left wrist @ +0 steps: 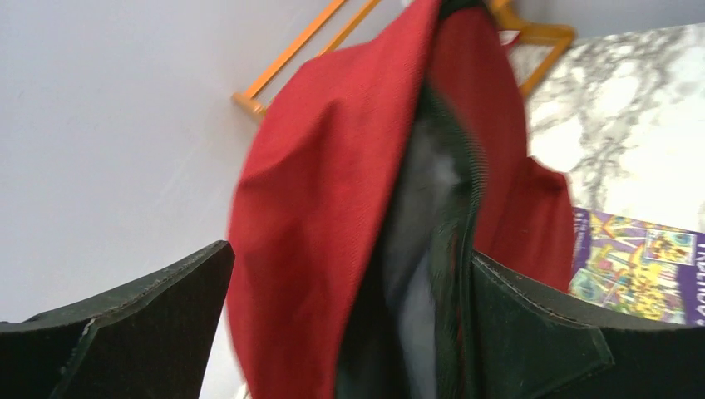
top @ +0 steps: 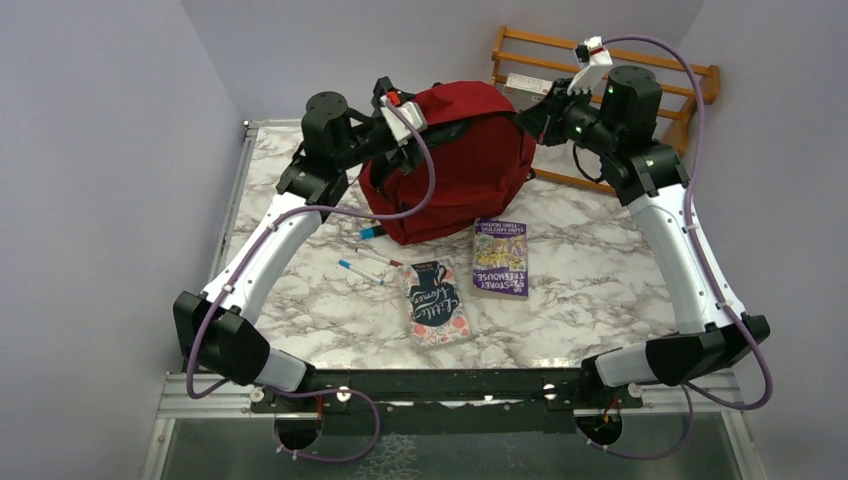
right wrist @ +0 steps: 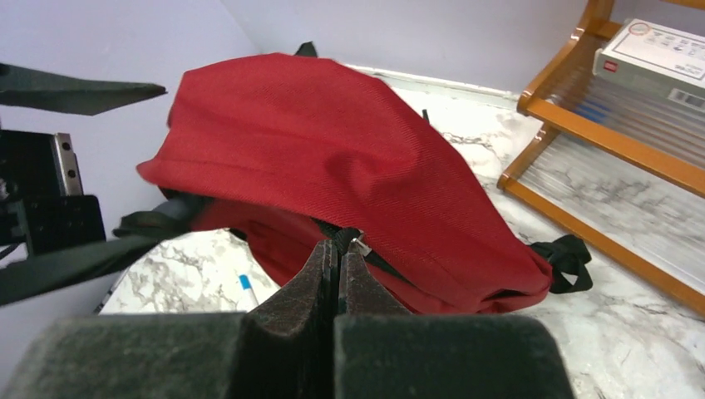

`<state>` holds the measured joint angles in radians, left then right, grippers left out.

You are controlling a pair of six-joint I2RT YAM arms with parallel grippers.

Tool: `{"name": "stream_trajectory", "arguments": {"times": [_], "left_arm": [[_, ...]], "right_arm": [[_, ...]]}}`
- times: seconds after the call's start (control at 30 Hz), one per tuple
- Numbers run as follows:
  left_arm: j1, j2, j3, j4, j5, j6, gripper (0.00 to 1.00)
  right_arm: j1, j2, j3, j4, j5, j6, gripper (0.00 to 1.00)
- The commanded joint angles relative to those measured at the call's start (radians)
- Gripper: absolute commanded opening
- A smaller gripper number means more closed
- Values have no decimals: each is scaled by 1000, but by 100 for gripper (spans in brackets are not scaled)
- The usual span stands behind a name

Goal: Pack the student bag
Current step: Unzip the student bag at the center of the board.

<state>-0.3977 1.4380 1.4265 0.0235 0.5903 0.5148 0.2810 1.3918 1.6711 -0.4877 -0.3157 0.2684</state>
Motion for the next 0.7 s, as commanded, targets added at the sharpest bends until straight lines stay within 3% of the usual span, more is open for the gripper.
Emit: {"name": "stream_trajectory", "arguments": {"times": [0.0, 0.37, 0.57, 0.67], "left_arm": [[-80, 10, 107, -82, 95, 106, 99], [-192, 133, 233, -122, -20, 201, 98], [-220, 190, 274, -123, -99, 250, 83], [-232, 211, 285, -121, -143, 270, 69]], "right_arm": [[-4, 35, 70, 3, -121, -2, 1], [-4, 46, 63, 0, -197, 9, 1], [-5, 25, 43, -8, -196, 2, 1], [-5, 17, 37, -13, -196, -2, 1]]}}
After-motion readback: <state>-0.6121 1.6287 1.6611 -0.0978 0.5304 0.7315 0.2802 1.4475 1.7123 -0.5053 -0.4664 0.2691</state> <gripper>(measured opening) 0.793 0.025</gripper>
